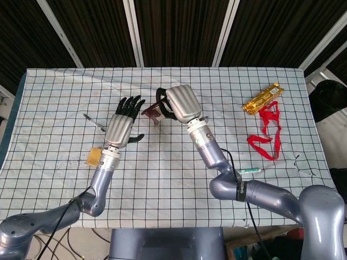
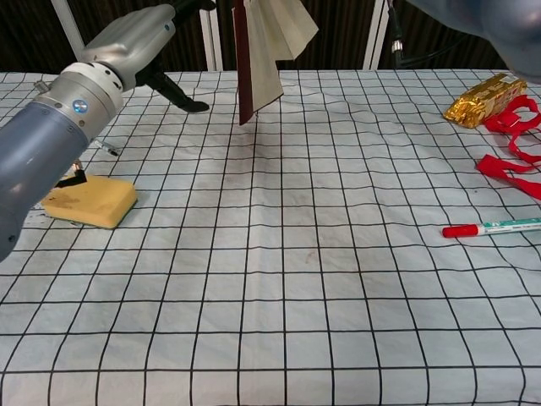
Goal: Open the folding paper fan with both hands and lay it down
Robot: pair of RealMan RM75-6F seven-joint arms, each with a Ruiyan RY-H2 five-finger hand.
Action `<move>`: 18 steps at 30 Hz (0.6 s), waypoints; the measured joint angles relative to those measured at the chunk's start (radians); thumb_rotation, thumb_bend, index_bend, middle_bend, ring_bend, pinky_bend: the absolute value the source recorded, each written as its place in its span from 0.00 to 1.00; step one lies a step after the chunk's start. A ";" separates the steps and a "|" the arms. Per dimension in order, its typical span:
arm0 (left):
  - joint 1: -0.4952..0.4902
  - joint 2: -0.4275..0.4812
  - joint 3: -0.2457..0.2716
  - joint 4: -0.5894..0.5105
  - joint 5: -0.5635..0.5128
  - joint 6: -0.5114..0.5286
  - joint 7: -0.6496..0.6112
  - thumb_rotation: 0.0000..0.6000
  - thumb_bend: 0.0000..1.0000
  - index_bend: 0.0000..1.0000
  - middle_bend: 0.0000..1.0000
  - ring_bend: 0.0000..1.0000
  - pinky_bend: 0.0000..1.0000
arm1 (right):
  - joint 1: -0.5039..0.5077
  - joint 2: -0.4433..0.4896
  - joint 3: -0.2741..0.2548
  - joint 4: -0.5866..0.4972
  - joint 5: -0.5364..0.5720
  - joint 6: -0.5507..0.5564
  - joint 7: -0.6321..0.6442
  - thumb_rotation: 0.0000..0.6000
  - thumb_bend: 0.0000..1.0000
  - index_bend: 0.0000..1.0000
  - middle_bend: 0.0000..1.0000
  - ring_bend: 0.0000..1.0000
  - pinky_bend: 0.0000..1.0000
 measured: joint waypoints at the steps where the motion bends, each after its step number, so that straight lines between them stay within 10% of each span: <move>1: -0.005 -0.010 -0.009 0.002 -0.008 0.000 0.001 1.00 0.16 0.01 0.03 0.00 0.00 | 0.000 0.000 -0.001 -0.001 0.001 0.001 -0.001 1.00 0.48 0.85 0.88 0.94 0.77; 18: -0.097 -0.157 -0.111 0.079 -0.099 -0.022 -0.008 1.00 0.22 0.00 0.03 0.00 0.00 | 0.007 0.008 -0.007 -0.024 0.011 0.010 -0.014 1.00 0.48 0.85 0.88 0.94 0.77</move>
